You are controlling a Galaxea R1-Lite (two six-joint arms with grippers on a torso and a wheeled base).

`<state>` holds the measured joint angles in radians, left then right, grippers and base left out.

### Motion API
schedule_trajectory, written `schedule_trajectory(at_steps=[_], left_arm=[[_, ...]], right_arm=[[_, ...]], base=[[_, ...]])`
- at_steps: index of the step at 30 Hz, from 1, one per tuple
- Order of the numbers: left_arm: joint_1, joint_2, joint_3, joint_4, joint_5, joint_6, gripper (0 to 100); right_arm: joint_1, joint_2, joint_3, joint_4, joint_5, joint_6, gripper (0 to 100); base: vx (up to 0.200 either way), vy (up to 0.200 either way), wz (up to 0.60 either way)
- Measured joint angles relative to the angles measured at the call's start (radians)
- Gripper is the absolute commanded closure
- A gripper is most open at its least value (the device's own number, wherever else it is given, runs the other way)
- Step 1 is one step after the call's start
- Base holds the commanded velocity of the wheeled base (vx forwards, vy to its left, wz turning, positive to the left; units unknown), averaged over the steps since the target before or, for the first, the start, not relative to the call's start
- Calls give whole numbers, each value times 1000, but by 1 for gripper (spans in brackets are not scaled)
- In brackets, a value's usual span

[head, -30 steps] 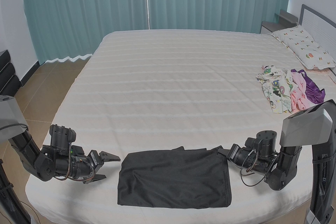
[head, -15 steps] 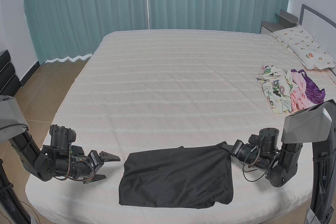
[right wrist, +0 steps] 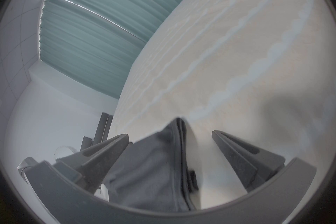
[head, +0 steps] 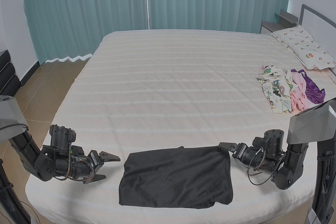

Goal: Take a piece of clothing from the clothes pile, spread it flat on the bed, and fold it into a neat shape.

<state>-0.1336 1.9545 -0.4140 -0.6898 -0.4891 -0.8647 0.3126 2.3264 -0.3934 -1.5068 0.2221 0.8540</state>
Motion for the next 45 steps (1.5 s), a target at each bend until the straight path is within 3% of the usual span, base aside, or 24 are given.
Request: schedule_trajectory(at_steps=[10,17,25,26,45], left_arm=[[0,0,0,0,0,0,0],[0,0,0,0,0,0,0],[0,0,0,0,0,0,0],[0,0,0,0,0,0,0],[0,4,-2,0,1,0,0]], right_arm=[[63,-110,269,3,132,-96,0],[146,-132,355,-3,151,-125,0],[175,-110,374,3,150,-177,0],[176,-108,374,5,150,-180,100],[172,-142,376,151,138,-248,100]], base=[[0,0,0],[0,0,0],[0,0,0],[0,0,0],[0,0,0]])
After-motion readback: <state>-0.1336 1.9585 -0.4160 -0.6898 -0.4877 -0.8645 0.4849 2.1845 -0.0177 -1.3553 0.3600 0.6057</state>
